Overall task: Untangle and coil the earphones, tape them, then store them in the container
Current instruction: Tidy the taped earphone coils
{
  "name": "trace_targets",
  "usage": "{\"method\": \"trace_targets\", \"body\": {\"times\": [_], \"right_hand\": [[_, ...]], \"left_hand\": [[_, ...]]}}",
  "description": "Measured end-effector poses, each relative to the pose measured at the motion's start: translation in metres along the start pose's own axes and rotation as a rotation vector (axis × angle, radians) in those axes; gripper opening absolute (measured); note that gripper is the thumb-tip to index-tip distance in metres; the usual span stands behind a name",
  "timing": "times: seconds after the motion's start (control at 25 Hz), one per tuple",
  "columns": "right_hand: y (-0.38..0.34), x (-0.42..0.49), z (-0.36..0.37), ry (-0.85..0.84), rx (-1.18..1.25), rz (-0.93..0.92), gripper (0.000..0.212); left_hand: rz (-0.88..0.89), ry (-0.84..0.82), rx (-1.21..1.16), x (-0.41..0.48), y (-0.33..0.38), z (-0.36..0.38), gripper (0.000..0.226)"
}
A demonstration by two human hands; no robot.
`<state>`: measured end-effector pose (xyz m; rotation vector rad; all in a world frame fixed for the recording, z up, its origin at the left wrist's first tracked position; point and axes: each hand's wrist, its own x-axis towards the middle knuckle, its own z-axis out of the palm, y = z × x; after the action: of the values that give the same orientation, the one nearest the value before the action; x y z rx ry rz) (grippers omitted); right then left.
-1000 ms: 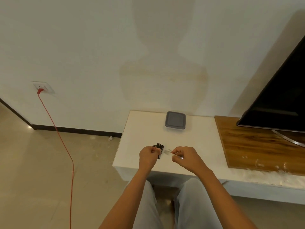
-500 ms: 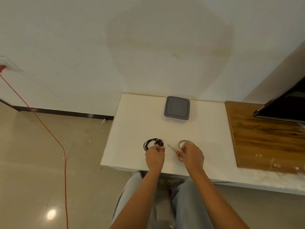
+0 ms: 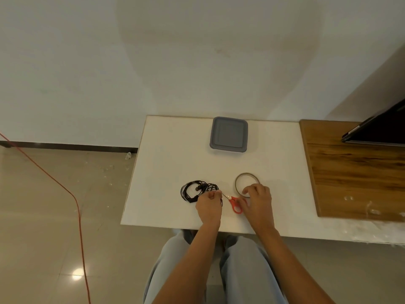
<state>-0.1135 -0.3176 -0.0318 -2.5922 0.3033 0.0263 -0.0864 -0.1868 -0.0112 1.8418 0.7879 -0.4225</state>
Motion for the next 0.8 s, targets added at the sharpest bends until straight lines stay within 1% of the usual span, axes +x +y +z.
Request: {"method": "trace_targets", "body": {"times": [0.04, 0.08, 0.12, 0.16, 0.24, 0.32, 0.44, 0.52, 0.6, 0.64, 0.72, 0.8], "right_hand": [[0.003, -0.008, 0.003, -0.028, -0.024, -0.099, 0.017], [0.004, -0.016, 0.005, -0.071, -0.052, -0.154, 0.016], [0.006, -0.022, 0.008, -0.109, -0.062, -0.142, 0.018], [0.006, -0.026, 0.008, -0.128, -0.058, -0.086, 0.021], [0.001, -0.027, 0.006, -0.163, -0.075, 0.087, 0.028], [-0.004, -0.028, 0.000, -0.231, -0.167, 0.219, 0.034], [-0.007, -0.031, -0.010, -0.306, -0.361, 0.221, 0.032], [-0.001, -0.034, -0.014, -0.327, -0.378, 0.207, 0.028], [0.010, -0.039, -0.020, -0.404, -0.310, 0.204, 0.022], [0.017, -0.043, -0.024, -0.456, -0.227, 0.212, 0.020], [0.027, -0.054, -0.032, -0.515, 0.050, 0.250, 0.012], [0.025, -0.061, -0.044, -0.546, 0.333, 0.330, 0.007]], "left_hand": [[-0.003, 0.003, -0.008, -0.001, 0.000, 0.001, 0.029], [-0.007, 0.005, -0.021, -0.003, 0.000, 0.001, 0.028], [-0.014, 0.004, -0.032, -0.005, -0.001, 0.002, 0.026], [-0.020, 0.004, -0.043, -0.006, -0.001, 0.003, 0.024], [-0.026, 0.009, -0.057, -0.008, -0.002, 0.002, 0.022], [-0.036, 0.015, -0.068, -0.009, -0.002, 0.001, 0.024], [-0.045, 0.018, -0.056, -0.009, -0.002, 0.001, 0.028], [-0.050, 0.011, -0.067, -0.010, -0.001, 0.000, 0.028], [-0.053, 0.009, -0.078, -0.009, 0.000, 0.000, 0.026], [-0.054, 0.007, -0.083, -0.010, 0.001, 0.000, 0.024], [-0.060, 0.000, -0.089, -0.010, 0.002, -0.001, 0.024], [-0.071, -0.005, -0.091, -0.010, 0.002, -0.001, 0.026]]}}
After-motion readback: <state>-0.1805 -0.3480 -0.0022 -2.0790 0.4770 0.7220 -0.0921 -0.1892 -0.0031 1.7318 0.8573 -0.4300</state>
